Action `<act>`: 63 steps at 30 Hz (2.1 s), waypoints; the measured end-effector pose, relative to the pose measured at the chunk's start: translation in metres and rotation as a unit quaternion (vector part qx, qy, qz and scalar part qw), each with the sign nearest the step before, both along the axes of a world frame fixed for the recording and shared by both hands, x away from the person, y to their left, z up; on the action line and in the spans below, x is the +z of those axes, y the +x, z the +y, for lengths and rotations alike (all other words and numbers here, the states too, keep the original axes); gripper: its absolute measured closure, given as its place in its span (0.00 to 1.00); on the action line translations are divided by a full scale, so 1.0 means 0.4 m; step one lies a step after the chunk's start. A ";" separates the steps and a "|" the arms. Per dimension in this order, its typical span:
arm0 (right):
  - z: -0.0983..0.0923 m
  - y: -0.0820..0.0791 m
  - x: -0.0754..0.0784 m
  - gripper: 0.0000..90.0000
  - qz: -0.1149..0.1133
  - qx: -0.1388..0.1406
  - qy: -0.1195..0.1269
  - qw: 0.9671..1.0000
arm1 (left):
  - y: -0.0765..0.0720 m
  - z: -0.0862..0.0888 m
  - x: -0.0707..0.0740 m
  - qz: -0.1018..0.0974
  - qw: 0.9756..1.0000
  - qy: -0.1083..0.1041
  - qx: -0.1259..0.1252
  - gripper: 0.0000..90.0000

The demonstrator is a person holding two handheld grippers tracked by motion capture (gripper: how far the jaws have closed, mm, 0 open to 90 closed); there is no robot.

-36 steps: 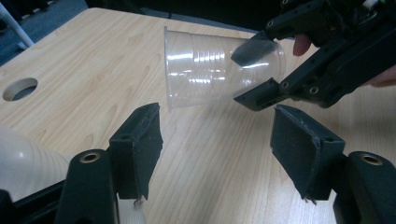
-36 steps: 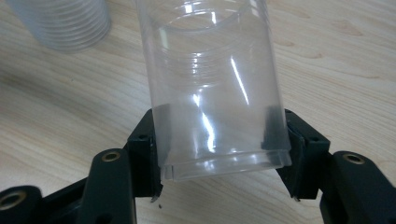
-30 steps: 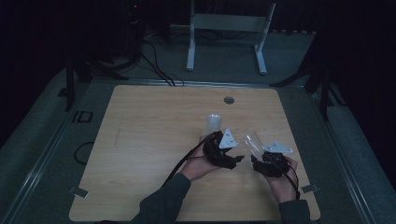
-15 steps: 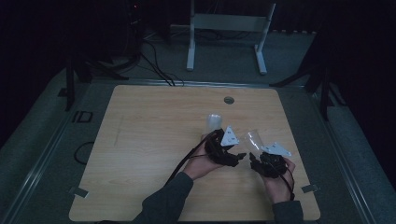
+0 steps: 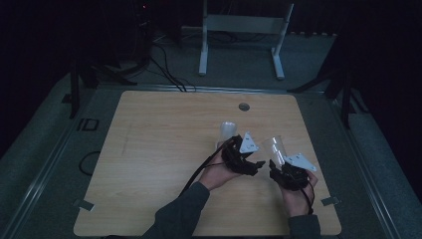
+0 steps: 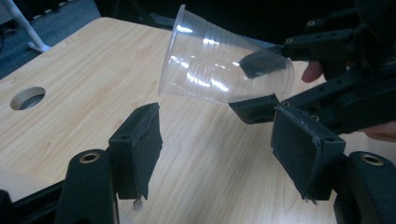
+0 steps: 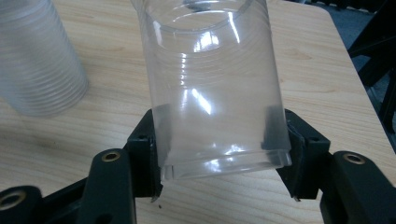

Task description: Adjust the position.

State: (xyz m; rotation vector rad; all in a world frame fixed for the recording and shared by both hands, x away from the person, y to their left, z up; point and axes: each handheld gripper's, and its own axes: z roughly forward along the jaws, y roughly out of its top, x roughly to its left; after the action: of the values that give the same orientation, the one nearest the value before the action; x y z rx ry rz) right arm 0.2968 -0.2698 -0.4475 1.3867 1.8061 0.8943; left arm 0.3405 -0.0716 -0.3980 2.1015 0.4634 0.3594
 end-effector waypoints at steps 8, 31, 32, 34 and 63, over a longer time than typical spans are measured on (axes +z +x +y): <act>0.002 -0.009 -0.003 0.46 -0.020 -0.013 0.004 1.000 | 0.014 -0.010 0.003 0.012 1.000 -0.011 0.006 0.36; 0.007 -0.032 -0.012 0.46 -0.070 -0.042 0.014 0.997 | 0.029 -0.048 0.013 0.032 0.999 -0.029 0.009 0.34; 0.007 -0.033 -0.012 0.46 -0.072 -0.043 0.014 0.996 | 0.029 -0.051 0.013 0.034 0.999 -0.031 0.009 0.34; 0.008 -0.034 -0.012 0.45 -0.076 -0.044 0.014 0.996 | 0.030 -0.055 0.013 0.036 0.999 -0.031 0.008 0.33; 0.016 -0.048 -0.007 0.45 -0.110 -0.047 0.015 0.993 | 0.068 -0.082 -0.009 0.126 0.988 -0.094 0.002 0.25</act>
State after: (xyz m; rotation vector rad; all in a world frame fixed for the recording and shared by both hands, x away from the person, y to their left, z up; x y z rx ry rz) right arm 0.2775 -0.2635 -0.4503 1.3251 1.5548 0.9869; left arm 0.3678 -0.1045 -0.4017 1.9686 0.6239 0.0475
